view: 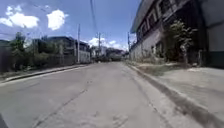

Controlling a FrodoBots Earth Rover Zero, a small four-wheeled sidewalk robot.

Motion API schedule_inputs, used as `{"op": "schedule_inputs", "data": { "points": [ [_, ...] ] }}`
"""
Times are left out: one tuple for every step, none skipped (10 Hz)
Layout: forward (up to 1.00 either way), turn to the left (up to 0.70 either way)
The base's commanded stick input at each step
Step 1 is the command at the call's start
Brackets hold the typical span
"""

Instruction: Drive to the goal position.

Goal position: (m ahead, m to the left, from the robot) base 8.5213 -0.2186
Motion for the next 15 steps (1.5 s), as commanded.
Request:
{"op": "schedule_inputs", "data": {
  "points": [
    [0.85,0.00],
    [0.85,0.00],
    [0.85,0.00],
    [0.85,0.00],
    [0.85,0.01],
    [0.85,0.03],
    [0.85,0.06],
    [0.85,0.02],
    [0.85,0.00],
    [0.85,0.00],
    [0.85,-0.08],
    [0.85,-0.21],
    [0.85,-0.31],
    [0.85,-0.34],
    [0.85,-0.26]
  ]
}}
